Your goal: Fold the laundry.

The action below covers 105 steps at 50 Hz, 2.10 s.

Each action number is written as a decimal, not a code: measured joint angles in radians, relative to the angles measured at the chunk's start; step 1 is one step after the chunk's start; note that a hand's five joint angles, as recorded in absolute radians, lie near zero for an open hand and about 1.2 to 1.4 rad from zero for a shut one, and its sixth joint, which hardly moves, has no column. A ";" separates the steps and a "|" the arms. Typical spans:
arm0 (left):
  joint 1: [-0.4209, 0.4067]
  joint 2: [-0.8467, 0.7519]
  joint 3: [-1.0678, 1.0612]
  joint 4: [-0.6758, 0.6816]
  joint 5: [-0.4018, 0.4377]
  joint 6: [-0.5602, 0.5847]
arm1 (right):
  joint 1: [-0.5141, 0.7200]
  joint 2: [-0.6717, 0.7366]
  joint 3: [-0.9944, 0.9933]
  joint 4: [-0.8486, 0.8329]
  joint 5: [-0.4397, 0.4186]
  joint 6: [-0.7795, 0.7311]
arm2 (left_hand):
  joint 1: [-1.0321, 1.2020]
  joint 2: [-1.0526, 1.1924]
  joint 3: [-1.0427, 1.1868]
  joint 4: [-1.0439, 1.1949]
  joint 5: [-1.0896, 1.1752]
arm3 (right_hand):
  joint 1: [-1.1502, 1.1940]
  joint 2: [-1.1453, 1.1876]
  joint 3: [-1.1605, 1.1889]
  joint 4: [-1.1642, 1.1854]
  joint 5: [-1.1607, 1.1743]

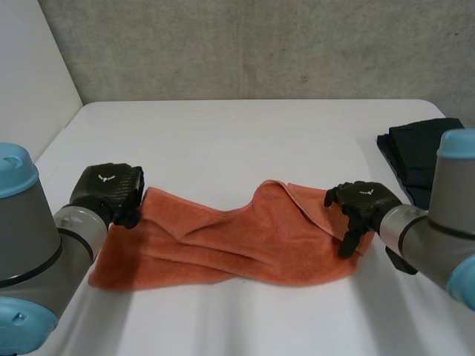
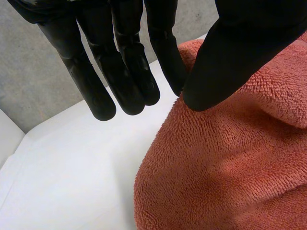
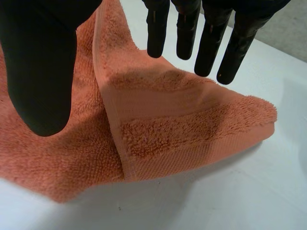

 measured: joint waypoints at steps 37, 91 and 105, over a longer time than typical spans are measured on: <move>0.014 -0.111 0.124 0.047 0.003 0.055 | 0.010 0.145 -0.244 -0.105 0.017 -0.243 | 0.000 0.000 0.001 0.000 0.000 | 0.673 0.826 0.819 0.831 0.809; 0.085 -0.100 -0.181 0.234 -0.055 -0.021 | -0.003 0.026 0.028 -0.185 0.001 -0.321 | 0.000 0.001 0.002 0.000 0.000 | 0.675 0.826 0.819 0.832 0.814; 0.163 0.125 -0.325 0.244 0.115 0.296 | -0.071 -0.162 0.221 -0.170 -0.066 -0.319 | -0.681 -0.766 -0.758 -0.782 -0.727 | 0.675 0.826 0.819 0.832 0.814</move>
